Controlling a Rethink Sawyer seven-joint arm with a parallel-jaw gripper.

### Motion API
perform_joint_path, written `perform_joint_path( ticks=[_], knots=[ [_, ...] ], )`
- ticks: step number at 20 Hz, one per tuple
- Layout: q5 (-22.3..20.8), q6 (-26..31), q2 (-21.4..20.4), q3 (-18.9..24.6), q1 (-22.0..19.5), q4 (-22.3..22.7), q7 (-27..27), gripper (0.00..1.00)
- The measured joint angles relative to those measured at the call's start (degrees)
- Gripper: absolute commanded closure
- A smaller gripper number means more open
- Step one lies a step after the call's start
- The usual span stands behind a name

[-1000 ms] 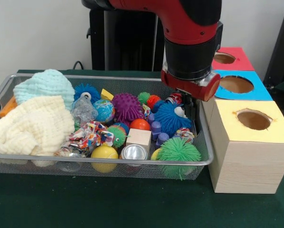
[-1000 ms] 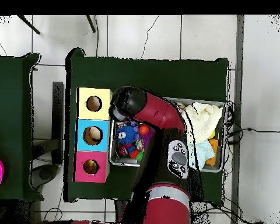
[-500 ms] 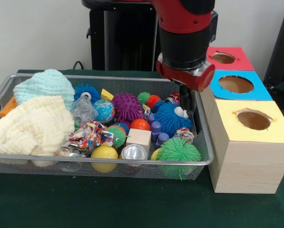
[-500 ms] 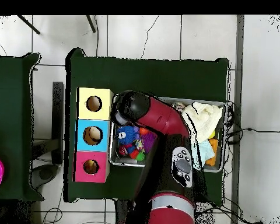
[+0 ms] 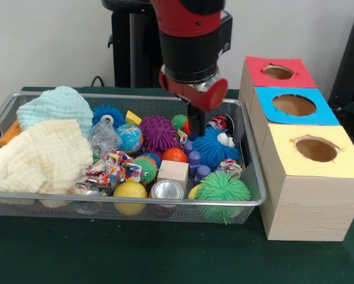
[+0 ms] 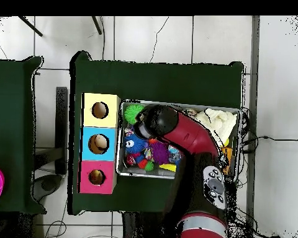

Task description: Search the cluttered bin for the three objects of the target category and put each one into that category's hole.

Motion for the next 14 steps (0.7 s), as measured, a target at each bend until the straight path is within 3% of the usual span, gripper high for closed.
perform_joint_path(
  ticks=[14],
  knots=[
    [-5.5, -13.2, -0.6, 0.2, -7.1, 7.5, 0.0, 1.0]
  ],
)
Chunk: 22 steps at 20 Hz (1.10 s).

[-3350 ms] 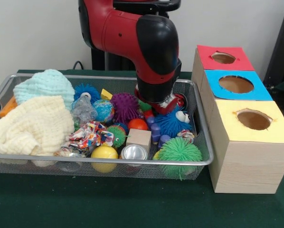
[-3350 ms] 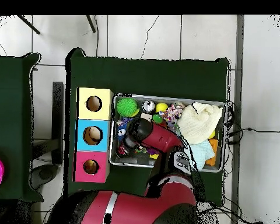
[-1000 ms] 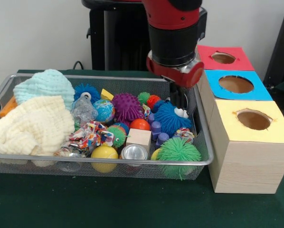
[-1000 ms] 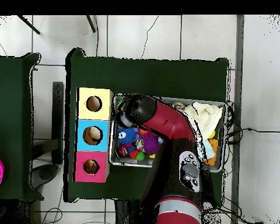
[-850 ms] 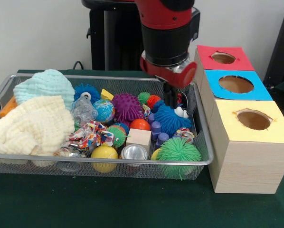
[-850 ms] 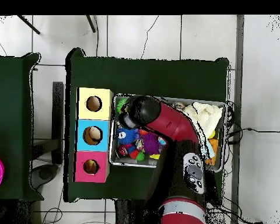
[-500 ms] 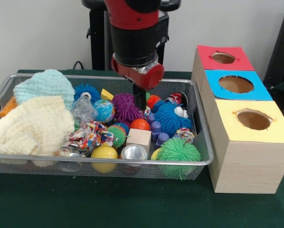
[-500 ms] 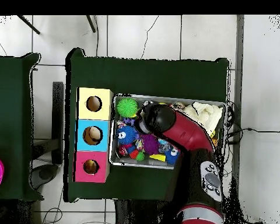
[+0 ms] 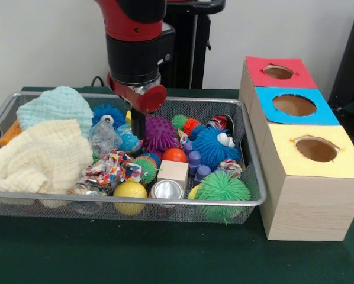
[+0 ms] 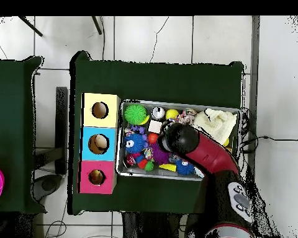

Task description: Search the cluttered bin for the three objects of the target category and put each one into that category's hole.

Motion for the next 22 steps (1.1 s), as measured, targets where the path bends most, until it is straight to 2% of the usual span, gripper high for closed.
perform_joint_path(
  ticks=[8, 22],
  knots=[
    [-3.1, -2.3, 0.0, 1.3, -3.6, 3.8, 0.0, 1.0],
    [-6.1, -2.3, -1.0, 5.2, -7.9, 5.9, 0.0, 1.0]
  ],
)
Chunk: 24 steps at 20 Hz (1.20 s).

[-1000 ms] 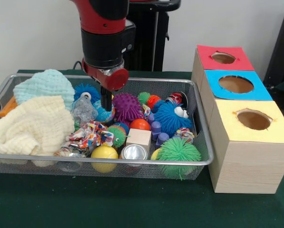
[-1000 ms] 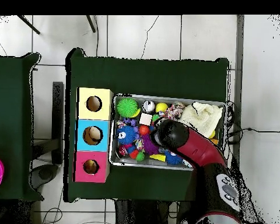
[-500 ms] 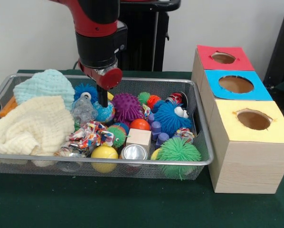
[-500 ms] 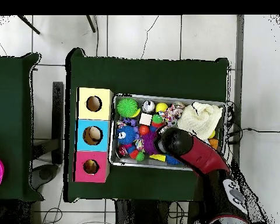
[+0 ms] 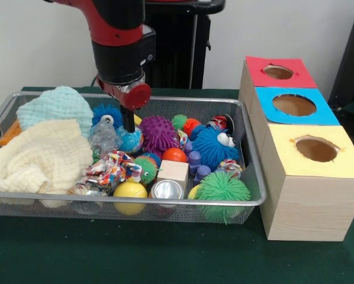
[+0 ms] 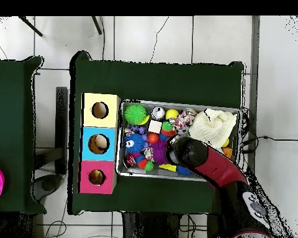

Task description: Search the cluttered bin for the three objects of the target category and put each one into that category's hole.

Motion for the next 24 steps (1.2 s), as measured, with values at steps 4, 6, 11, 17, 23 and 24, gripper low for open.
perform_joint_path(
  ticks=[4, 6, 11, 17, 23, 24],
  knots=[
    [-1.2, 0.0, -1.4, 1.1, -2.1, 1.0, 0.0, 1.0],
    [-2.1, 0.0, -2.3, 1.8, -3.6, 1.9, 0.0, 1.0],
    [-4.4, 0.0, -4.2, 3.0, -7.1, 4.2, 0.0, 1.0],
    [-7.9, 0.0, -4.7, 3.1, -8.8, 5.2, 0.0, 0.0],
    [-10.0, -0.9, -4.7, 3.2, -8.7, 5.5, 0.0, 0.0],
    [-10.3, -1.3, -4.7, 3.2, -8.7, 5.6, 0.0, 0.0]
  ],
)
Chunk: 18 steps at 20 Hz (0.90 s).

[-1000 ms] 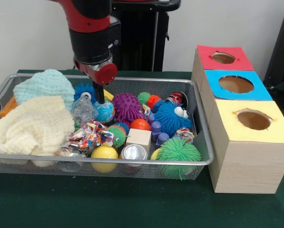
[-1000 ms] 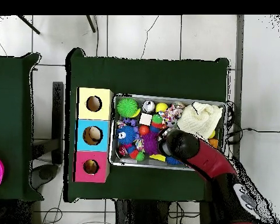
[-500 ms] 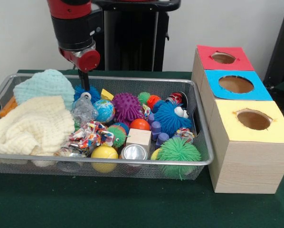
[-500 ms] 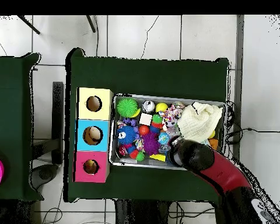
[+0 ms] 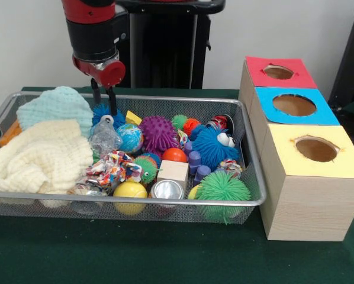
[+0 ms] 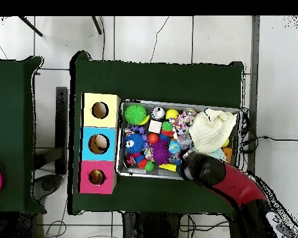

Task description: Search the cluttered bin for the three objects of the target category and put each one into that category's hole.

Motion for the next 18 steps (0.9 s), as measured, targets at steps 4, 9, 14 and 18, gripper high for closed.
perform_joint_path(
  ticks=[4, 9, 14, 18],
  knots=[
    [-0.6, -0.6, 0.0, 0.0, 0.0, 0.1, 0.0, 0.0],
    [-0.9, -0.6, -0.1, 0.2, -0.1, 0.7, 0.0, 0.0],
    [-0.9, -0.3, -1.7, 1.0, -1.3, 1.4, 0.0, 0.0],
    [-1.0, 1.2, -4.8, 1.5, -3.2, 1.6, 0.0, 0.0]
  ],
)
